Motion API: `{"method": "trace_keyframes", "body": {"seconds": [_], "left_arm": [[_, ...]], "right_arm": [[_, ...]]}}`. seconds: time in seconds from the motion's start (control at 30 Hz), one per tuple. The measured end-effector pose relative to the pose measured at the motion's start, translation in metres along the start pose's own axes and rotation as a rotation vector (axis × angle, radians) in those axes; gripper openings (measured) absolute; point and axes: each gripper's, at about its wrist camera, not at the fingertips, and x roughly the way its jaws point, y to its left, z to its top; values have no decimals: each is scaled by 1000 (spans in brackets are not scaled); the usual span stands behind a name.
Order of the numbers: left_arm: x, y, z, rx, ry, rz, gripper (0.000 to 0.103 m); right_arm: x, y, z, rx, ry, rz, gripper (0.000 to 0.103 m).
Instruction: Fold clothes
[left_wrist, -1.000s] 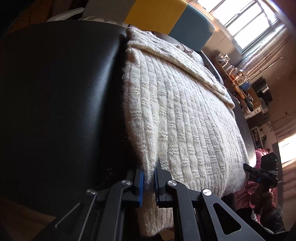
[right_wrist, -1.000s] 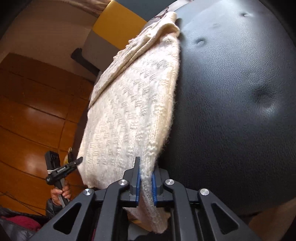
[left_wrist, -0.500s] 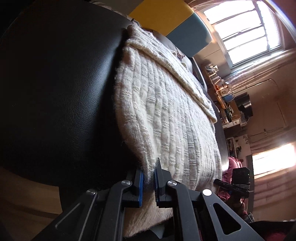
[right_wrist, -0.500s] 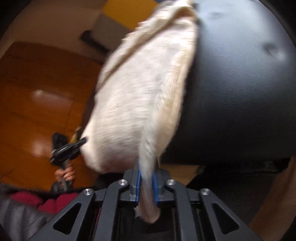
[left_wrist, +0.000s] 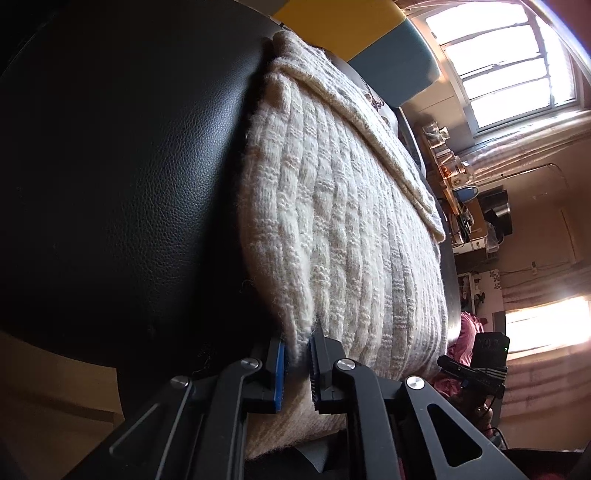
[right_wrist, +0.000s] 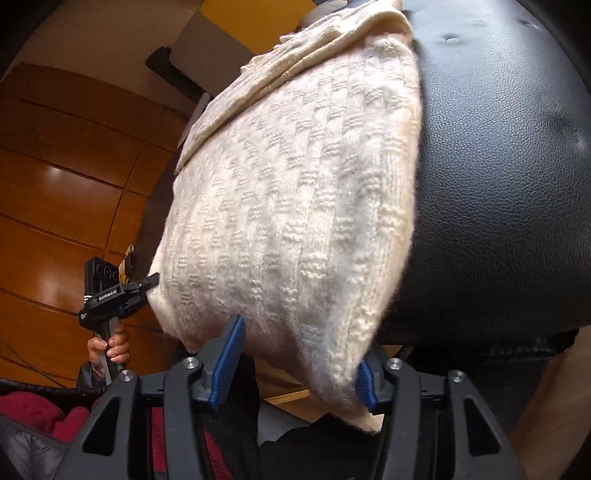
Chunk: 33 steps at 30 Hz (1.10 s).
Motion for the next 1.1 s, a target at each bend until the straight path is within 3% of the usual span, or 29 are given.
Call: {"method": "trace_keyframes", "body": {"seconds": [0.13,0.17,0.2,0.27,0.33,0.4,0.57,0.63,0.73,0.77,0.9,1.03,1.1], "left_arm": [[0,1,-1,-9,-1,-3,11],[0,1,0,-10,0,-3,11],[1,2,0,-11,2,-2,11],[0,2,0,-10,3,-1,11],[-1,4,0,-9,3,1,11],[-1,4,0,-8,3,3,11],[-1,3,1,-2,6,4,11],[-1,3,2,-1,7,6,11],[-1,2,1,1,4,8,11],[-1,2,1,0,3,8,11],[-2,-1,-1,22,-7,27,11],[-2,-16,-4,125,-23,87,11],[-4,-17,-4,122,-28,58,10]], "right_arm": [[-4,-10,1,70,-4,44,57],[-4,-11,2,92,0,51,63],[-3,-11,4,111,2,64,80],[3,-7,10,137,-1,109,101],[8,-1,15,122,6,131,103],[8,10,12,26,18,71,100],[4,13,4,9,1,19,95],[5,8,6,32,53,23,73],[6,5,4,-4,76,-103,9],[6,6,2,-17,61,-131,8],[1,4,-1,-14,21,-94,8],[1,0,-5,-3,8,-85,7],[0,11,-6,-45,8,-59,7]]}}
